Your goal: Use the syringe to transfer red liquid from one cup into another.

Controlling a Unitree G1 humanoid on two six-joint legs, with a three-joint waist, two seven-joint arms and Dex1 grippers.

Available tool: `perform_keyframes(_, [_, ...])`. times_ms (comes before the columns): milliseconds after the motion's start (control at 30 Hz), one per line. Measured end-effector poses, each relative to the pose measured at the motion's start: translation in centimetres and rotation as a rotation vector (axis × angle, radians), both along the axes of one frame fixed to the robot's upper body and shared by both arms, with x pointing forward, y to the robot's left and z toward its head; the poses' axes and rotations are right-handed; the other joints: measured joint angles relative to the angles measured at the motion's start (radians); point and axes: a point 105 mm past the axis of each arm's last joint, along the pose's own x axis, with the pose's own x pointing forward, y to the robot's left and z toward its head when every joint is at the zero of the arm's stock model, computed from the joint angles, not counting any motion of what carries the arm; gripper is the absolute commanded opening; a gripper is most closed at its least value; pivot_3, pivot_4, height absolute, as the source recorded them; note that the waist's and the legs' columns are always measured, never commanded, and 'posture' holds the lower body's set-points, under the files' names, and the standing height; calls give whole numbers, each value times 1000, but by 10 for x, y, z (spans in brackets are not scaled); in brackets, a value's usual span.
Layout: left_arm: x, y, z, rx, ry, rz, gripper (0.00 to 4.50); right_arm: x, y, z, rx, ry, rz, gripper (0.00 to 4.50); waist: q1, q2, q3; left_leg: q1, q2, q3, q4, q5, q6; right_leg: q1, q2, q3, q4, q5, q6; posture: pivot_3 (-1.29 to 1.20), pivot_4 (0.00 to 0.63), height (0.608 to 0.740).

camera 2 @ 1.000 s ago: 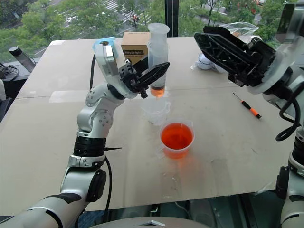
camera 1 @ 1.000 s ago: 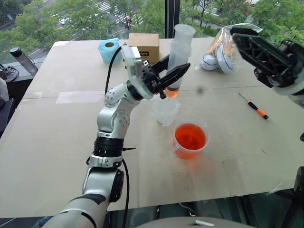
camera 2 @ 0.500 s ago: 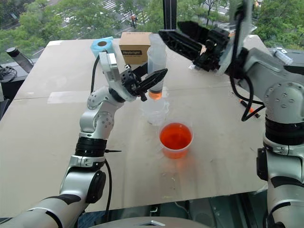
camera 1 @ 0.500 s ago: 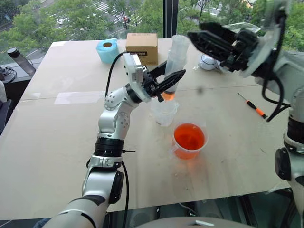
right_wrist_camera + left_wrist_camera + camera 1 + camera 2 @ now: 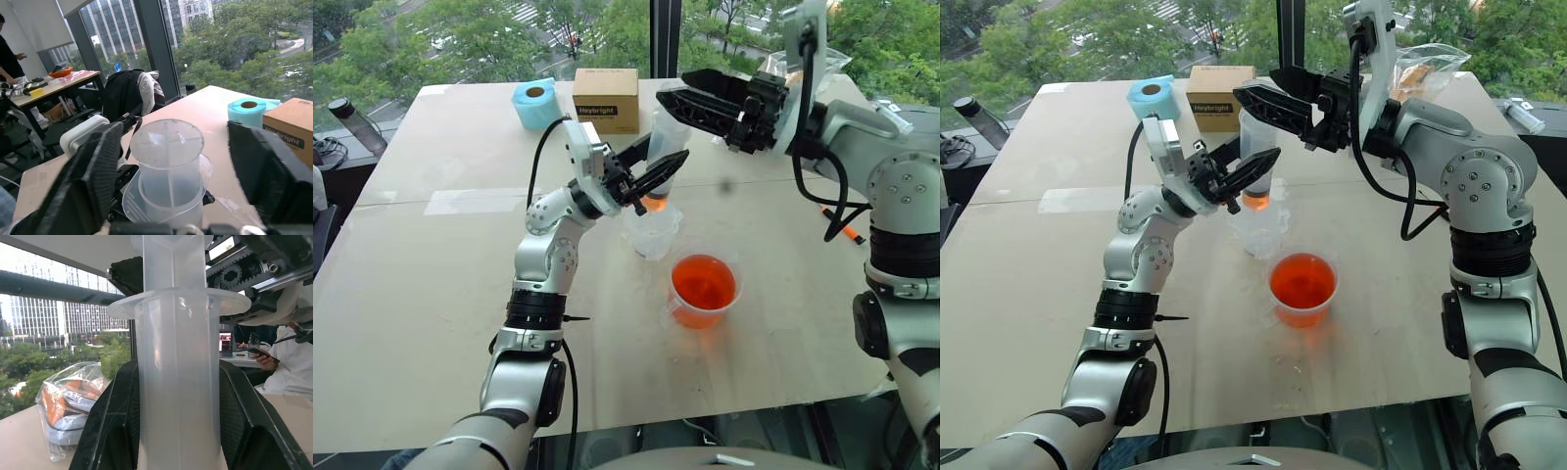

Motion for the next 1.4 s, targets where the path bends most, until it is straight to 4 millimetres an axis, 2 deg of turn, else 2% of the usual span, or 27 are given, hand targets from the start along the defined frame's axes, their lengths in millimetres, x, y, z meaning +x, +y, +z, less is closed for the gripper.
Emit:
perform_keyframes(33, [1,0,0,0,2,2,1454,0,1,0,-2,-1,5,1561,-1,0,0,0,0,0,0,0,0,0,0,0,0,0,0,0,150,740])
perform_keyframes(67, [1,1,0,-1,1,3,1454,0,2,-1,-5,-2,5,1412,-2,0,0,0,0,0,0,0,0,0,0,0,0,0,0,0,150,740])
perform_keyframes(433, [2,1,-3,2,11,3,1454,0,2,-5,-73,-51,13,1413,-6,0,0,0,0,0,0,0,0,0,0,-1,0,0,0,0,150,740])
perform_keyframes(567, [4,-1,-9,15,33,2,1454,-2,9,-17,-190,-114,-13,1413,-11,0,0,0,0,0,0,0,0,0,0,-1,0,0,0,0,150,740])
perform_keyframes(667, [5,-2,-17,29,60,3,1454,-1,10,-29,-233,-91,-21,1413,-14,0,0,0,0,0,0,0,0,0,0,-1,0,0,0,0,150,740])
perform_keyframes(800, [5,-3,-19,39,69,4,1454,-1,10,-32,-259,-84,-40,1413,-14,0,0,0,0,0,0,0,0,0,-1,-1,0,0,0,0,150,740])
perform_keyframes(1400, [5,6,-15,60,62,21,1454,1,14,-28,-173,15,-30,1413,-17,0,0,0,0,0,0,0,0,0,-1,-1,1,0,0,0,150,740])
